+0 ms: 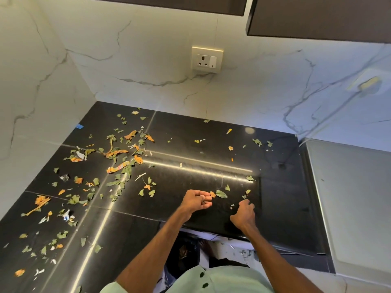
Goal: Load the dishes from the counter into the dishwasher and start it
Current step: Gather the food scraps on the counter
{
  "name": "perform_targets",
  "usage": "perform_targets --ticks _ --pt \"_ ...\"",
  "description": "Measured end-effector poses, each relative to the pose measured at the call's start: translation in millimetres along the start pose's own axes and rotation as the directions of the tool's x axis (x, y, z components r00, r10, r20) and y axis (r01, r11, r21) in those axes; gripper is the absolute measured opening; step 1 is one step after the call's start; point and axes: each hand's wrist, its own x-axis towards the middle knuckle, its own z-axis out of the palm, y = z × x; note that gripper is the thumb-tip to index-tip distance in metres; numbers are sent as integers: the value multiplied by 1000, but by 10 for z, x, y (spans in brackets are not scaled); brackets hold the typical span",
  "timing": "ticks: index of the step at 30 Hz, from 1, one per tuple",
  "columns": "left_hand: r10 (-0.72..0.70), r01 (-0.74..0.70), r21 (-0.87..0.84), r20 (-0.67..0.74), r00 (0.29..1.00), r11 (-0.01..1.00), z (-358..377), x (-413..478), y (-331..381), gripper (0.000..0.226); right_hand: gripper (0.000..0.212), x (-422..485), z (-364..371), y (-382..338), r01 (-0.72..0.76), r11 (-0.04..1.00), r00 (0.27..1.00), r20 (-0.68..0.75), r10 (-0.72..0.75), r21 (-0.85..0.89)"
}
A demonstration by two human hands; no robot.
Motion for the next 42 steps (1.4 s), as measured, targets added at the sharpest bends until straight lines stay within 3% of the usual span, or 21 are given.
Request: perform_targets --ticks 9,14,19,24,27,29,32,35,38,42 --pt "-5 6 11 -89 996 1000 -193 90 -41 22 25 314 116 -467 309 932 941 -200 -272 190" --pt "30 -13 117 -143 989 993 -151 159 -44 18 32 535 -291 -121 265 940 914 -367 -174 216" --pt "107 -60 300 -144 984 952 34 199 -50 16 60 605 -382 212 55 998 979 -196 -46 43" --pt "134 -60 399 -161 978 915 128 278 -65 12 67 536 -122 -110 252 968 966 -55 -252 -1" --pt "90 -14 360 -196 976 933 138 288 -64 12 58 558 -74 -339 340 933 939 15 -344 119" --pt "53 16 315 -210 976 949 129 303 -60 14 58 609 -154 -341 328 926 943 -12 -332 186" --pt "16 45 267 -222 975 963 104 317 -62 17 57 776 -258 -79 276 950 961 -53 -272 142" --pt "-3 65 254 -237 972 965 66 318 -88 18 70 779 -176 52 185 981 981 43 -187 57" --pt "-11 79 249 -263 965 965 29 315 -129 18 73 622 53 -146 259 965 959 109 -262 41" --pt "18 68 294 -281 959 953 13 276 -168 24 54 568 211 -423 359 918 930 15 -366 171"
